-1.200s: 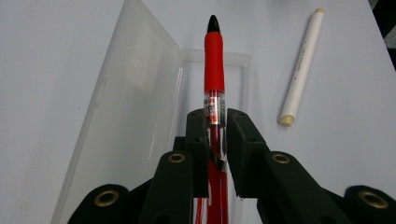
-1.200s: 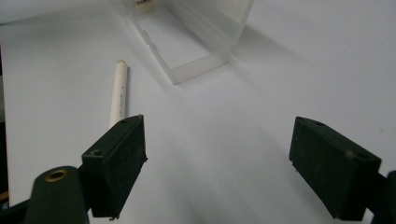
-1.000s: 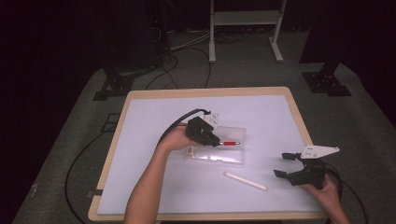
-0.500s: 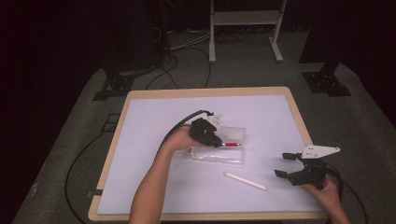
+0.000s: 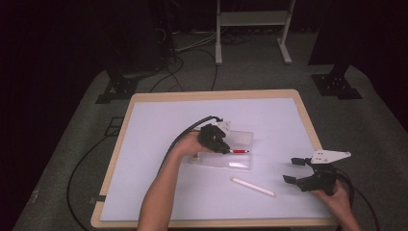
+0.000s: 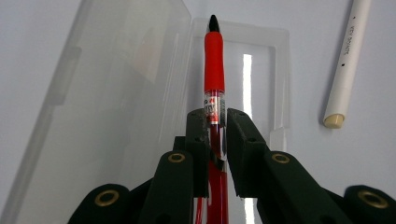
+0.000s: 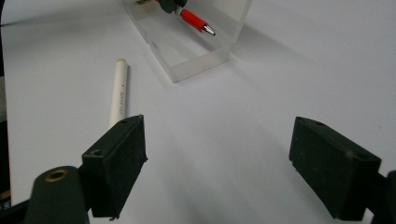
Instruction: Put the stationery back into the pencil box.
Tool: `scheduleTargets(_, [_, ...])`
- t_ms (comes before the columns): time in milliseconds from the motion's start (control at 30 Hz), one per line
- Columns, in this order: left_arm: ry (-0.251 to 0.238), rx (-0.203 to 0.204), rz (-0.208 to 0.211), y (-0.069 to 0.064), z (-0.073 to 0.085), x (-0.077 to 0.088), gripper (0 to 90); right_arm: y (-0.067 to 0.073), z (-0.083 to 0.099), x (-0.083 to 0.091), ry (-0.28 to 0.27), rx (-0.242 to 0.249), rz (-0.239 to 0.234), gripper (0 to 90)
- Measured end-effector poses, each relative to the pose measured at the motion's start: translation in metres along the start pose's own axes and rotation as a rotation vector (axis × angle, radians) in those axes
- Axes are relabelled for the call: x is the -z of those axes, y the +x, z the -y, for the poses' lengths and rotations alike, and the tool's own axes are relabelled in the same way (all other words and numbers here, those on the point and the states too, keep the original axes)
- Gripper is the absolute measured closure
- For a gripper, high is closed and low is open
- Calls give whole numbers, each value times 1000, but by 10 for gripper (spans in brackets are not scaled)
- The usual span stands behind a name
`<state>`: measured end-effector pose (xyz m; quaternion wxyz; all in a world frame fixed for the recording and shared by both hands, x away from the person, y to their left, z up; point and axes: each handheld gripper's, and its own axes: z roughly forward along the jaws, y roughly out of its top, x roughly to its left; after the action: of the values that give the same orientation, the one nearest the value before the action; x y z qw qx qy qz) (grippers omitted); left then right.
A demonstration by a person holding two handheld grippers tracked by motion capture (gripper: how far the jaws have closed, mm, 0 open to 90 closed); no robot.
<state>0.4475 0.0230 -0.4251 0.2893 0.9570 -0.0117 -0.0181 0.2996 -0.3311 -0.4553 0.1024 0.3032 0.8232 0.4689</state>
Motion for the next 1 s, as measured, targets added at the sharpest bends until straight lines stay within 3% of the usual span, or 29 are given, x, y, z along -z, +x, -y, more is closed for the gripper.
scheduleTargets(467, [10, 12, 4, 4, 5, -7, 793, 1, 0, -1, 4, 6, -2, 178])
scheduleTargets(1000, [-13, 29, 3, 5, 6, -7, 754, 1, 0, -2, 7, 8, -7, 177])
